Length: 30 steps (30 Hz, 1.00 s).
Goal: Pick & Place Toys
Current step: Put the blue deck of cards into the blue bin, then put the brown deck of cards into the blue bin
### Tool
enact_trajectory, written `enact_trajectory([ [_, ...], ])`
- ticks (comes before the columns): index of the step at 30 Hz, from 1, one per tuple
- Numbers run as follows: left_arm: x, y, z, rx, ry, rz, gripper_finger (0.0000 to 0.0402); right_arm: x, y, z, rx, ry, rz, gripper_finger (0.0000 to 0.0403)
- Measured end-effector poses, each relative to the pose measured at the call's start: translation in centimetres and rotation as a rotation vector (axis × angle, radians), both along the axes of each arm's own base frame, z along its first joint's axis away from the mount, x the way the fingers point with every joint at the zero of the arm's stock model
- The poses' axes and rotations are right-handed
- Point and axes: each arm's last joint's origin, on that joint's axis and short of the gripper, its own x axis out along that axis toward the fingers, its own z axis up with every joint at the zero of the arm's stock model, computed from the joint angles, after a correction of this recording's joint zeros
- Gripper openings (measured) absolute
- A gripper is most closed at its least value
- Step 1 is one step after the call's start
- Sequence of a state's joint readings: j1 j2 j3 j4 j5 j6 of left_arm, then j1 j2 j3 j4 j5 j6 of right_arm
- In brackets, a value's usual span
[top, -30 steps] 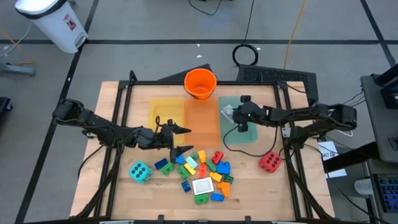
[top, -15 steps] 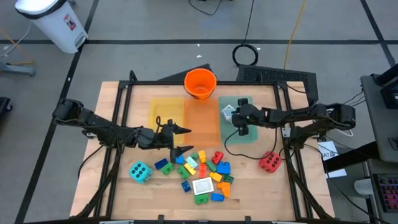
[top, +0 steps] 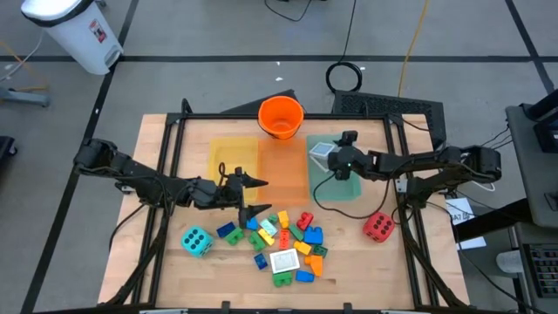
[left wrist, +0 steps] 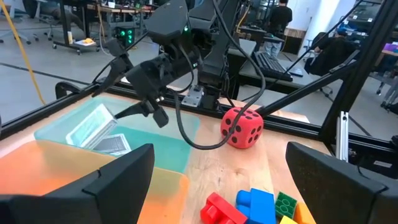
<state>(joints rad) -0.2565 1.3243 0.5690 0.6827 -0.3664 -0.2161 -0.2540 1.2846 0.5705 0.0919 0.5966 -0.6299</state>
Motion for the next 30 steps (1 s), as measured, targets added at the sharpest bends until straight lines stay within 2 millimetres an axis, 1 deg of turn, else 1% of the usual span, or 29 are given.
enact_trajectory([
  [3,0.0,0.0,0.0,0.0,0.0,0.0,0.0367,0.1,0.5,0.0,0.043,-0.062,-0.027,0.0226],
  [7,0.0,0.0,0.0,0.0,0.0,0.0,0.0367,0.1,0.8,-0.3,0.123,-0.084,-0.017,0.0226],
  [12,0.0,0.0,0.0,0.0,0.0,0.0,0.0367,-0.3,0.5,-0.6,0.188,-0.104,-0.087,0.0226],
  [14,0.0,0.0,0.0,-0.001,-0.001,0.0,0.0367,-0.4,0.6,-0.4,0.212,-0.137,-0.104,0.0226],
  [17,0.0,0.0,0.0,-0.003,-0.002,0.0,0.0367,-0.4,1.4,0.3,0.261,-0.218,-0.096,0.0226],
  [19,0.0,0.0,0.0,-0.005,-0.003,0.0,0.0367,-0.4,2.3,1.1,0.341,-0.289,-0.053,0.0226],
  [21,0.0,0.0,0.1,-0.021,-0.005,0.001,0.0367,-0.5,3.4,2.1,0.459,-0.377,0.025,0.0226],
  [25,0.0,0.0,0.0,-0.06,-0.009,0.004,0.0367,-1.0,5.5,4.0,0.781,-0.531,0.151,0.0226],
  [28,0.0,0.0,0.0,-0.091,-0.007,0.006,0.0367,-1.1,7.5,4.8,0.981,-0.559,0.253,0.0226],
  [30,0.0,0.0,-0.1,-0.124,0.002,-0.005,0.0367,-1.2,9.0,5.0,1.038,-0.537,0.331,0.0226],
])
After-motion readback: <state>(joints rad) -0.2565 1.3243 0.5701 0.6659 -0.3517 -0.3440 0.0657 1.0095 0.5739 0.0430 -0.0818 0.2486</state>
